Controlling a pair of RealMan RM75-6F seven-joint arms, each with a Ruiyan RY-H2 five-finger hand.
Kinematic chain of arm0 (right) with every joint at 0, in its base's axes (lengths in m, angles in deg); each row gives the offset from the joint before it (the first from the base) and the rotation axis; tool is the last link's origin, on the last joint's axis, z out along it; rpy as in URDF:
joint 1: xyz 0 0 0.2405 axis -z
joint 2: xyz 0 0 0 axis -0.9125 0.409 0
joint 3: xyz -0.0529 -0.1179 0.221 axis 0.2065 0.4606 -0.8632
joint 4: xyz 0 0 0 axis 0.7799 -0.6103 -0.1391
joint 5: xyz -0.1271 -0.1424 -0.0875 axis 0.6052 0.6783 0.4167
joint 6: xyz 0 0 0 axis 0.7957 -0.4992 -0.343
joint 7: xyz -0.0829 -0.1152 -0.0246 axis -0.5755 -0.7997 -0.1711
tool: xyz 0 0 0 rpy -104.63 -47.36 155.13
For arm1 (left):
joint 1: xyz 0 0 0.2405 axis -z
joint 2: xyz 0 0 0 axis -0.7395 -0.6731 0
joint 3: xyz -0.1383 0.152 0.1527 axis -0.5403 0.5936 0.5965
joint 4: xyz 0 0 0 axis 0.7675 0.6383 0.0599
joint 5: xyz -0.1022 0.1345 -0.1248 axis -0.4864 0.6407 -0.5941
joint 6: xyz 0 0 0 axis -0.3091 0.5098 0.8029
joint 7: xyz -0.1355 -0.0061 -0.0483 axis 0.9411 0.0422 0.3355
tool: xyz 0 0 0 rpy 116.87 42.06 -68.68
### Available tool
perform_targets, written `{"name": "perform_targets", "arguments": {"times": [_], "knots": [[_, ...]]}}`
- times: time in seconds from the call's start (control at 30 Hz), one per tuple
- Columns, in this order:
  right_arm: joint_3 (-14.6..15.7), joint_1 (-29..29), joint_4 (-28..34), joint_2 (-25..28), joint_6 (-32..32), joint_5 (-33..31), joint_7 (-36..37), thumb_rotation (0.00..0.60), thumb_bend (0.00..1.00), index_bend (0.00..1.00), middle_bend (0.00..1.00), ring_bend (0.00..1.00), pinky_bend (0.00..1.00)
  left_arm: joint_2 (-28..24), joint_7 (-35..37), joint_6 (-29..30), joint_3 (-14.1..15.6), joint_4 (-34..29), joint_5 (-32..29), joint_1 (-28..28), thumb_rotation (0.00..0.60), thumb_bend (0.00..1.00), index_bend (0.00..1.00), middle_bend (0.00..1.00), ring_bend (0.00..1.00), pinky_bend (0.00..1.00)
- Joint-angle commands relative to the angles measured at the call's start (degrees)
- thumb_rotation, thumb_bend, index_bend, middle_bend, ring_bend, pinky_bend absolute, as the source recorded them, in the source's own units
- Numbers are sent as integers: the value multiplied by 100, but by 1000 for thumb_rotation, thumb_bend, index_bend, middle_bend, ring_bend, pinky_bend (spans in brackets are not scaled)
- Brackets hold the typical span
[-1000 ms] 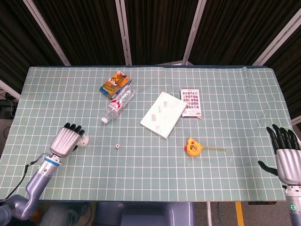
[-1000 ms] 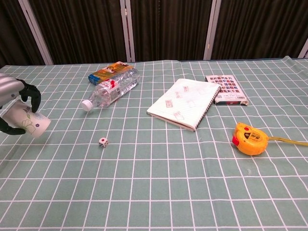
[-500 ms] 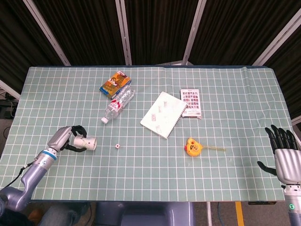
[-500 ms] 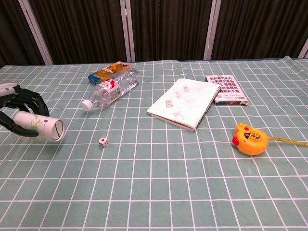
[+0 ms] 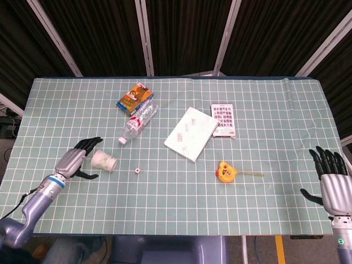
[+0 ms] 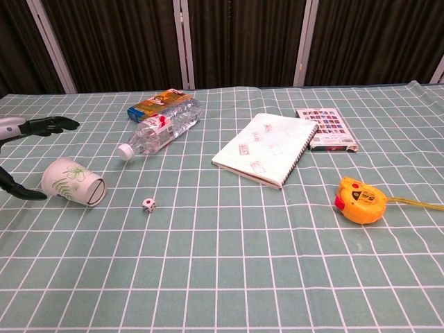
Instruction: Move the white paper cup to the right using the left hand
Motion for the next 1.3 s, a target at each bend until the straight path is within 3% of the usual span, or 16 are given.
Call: {"name": "perform_targets", "arguments": {"times": [0.03,0.13,0.23,0.27,0.37,0.57,0.83,1.17,1.3], "knots": [[3,-4,8,7,4,8,3,600,0,0,0,0,0,-272,-2604,664,-23,-765,63,-232,600,0,0,0,0,0],[8,-2,19,11,-4,23,5,600,0,0,0,0,0,-173,-4287,821,-38,-1186,-84,-327,600,0,0,0,0,0],[10,-2,17,17,0,25,24,600,0,0,0,0,0,139,-5868,977,-26,-1155,-72,-336,600,0,0,0,0,0],[4,-3,7,20,6,8,33,600,0,0,0,0,0,382,-6705,923,53,-1013,38,-269,600,0,0,0,0,0],[-10,-3,-9,24,13,-24,55,600,0,0,0,0,0,721,-7572,897,55,-912,-66,-265,600,0,1,0,0,0],[-13,-4,-38,22,28,-46,73,600,0,0,0,0,0,1076,-8060,842,99,-594,-68,-207,600,0,22,3,1,20],[-8,-23,-54,13,77,-61,81,600,0,0,0,0,0,1433,-8131,864,108,-144,-40,-157,600,0,49,52,53,75],[-11,-46,-85,12,147,-108,110,600,0,0,0,0,0,1689,-8013,882,121,410,65,-61,600,0,325,269,258,249],[1,-56,-83,8,171,-103,95,600,0,0,0,0,0,1849,-7689,1028,186,787,267,-28,600,0,389,328,322,301]]}}
